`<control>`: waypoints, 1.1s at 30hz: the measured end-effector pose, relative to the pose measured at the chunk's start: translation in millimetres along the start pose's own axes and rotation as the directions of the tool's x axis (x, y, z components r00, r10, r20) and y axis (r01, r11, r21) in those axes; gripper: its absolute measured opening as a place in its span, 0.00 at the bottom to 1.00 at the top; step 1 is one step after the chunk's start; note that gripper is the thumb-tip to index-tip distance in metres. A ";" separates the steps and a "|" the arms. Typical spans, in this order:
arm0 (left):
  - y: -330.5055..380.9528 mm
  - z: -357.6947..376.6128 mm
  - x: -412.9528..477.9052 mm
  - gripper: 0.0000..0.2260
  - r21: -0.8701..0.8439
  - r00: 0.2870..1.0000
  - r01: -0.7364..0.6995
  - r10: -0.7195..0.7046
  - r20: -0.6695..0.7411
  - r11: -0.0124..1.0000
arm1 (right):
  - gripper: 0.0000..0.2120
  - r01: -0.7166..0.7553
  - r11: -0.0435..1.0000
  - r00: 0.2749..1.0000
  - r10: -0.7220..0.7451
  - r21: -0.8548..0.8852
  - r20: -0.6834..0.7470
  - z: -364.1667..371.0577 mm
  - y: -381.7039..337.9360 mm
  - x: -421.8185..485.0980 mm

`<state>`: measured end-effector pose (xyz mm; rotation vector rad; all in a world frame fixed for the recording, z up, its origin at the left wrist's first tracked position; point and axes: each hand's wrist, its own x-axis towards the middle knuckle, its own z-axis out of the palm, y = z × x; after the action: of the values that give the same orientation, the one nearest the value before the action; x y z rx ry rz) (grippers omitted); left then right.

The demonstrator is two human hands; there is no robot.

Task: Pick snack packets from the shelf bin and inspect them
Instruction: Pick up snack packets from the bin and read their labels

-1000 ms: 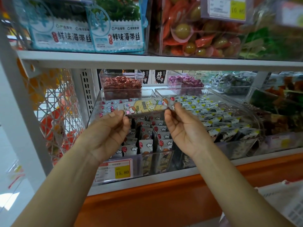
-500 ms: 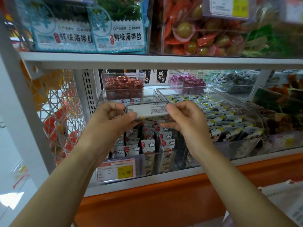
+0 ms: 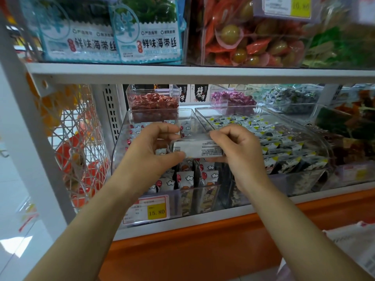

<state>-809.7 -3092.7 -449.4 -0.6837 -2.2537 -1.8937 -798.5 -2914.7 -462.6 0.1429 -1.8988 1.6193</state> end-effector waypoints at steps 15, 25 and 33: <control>3.6 -16.2 1.5 0.05 -0.008 0.989 0.137 -0.137 -0.053 0.991 | 0.08 0.084 0.996 0.978 -0.078 -0.020 0.195 4.0 -1.2 -4.7; -4.0 -4.8 5.2 0.06 -0.025 0.991 0.100 -0.102 -0.088 0.995 | 0.19 -0.082 0.990 0.946 0.040 0.118 0.322 1.4 -2.2 0.1; -24.4 12.4 29.9 0.14 0.591 0.986 -0.139 0.168 0.005 0.795 | 0.07 0.030 0.999 0.991 -0.027 0.019 -0.131 -12.1 -0.5 13.8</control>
<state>-844.0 -3075.9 -463.0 -0.6753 -2.4637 -1.0155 -804.5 -2899.4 -454.4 0.0707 -1.7739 1.5898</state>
